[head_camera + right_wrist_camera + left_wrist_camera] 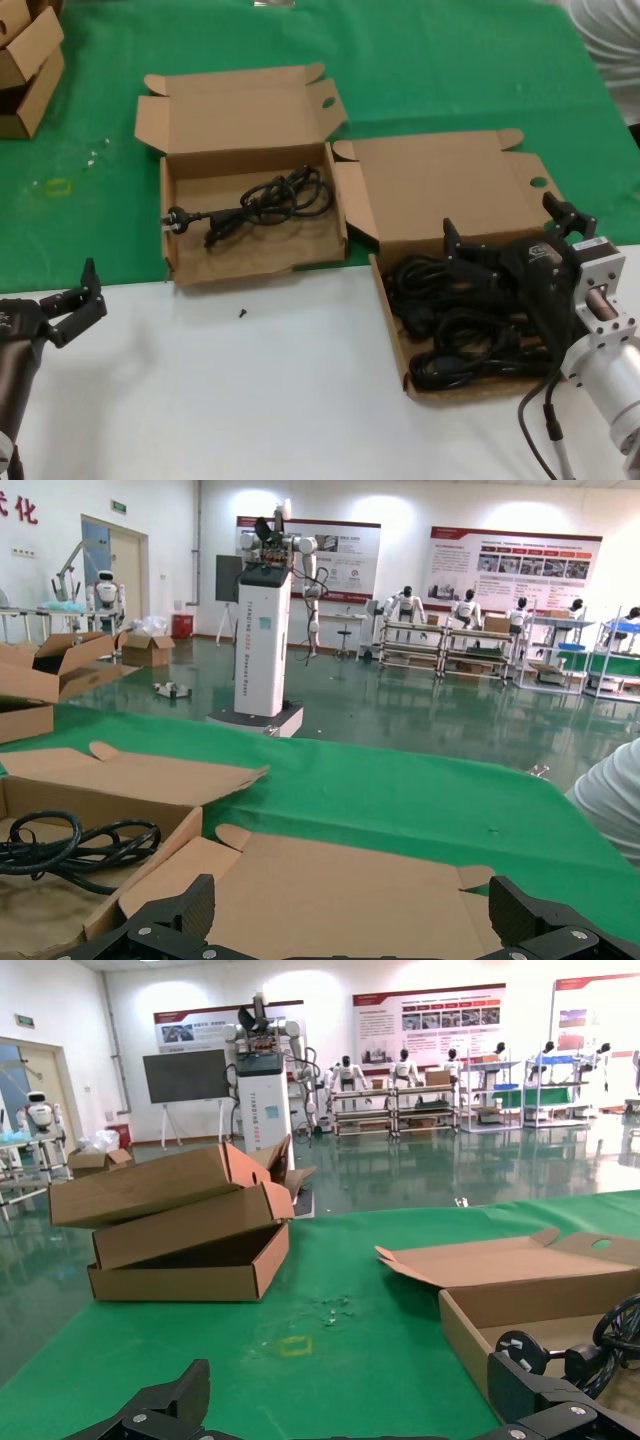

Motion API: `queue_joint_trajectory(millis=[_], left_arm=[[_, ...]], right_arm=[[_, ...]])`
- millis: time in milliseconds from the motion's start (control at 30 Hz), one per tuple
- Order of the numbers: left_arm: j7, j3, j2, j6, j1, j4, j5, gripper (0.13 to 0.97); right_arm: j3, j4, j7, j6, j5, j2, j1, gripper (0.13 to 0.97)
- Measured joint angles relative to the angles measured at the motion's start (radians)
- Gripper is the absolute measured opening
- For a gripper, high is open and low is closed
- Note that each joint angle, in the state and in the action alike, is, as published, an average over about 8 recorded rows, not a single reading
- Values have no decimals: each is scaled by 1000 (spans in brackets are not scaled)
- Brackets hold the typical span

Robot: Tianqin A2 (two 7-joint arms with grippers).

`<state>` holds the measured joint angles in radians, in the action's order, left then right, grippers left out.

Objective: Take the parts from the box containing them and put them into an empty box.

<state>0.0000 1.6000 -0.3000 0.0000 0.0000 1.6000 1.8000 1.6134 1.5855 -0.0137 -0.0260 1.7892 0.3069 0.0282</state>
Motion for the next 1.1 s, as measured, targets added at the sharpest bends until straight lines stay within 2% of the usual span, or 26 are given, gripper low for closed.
queue_joint_trajectory(millis=[1100], left_arm=[[0, 0, 0, 0, 0, 0, 0, 966]], right_arm=[[0, 0, 0, 0, 0, 0, 0, 966]])
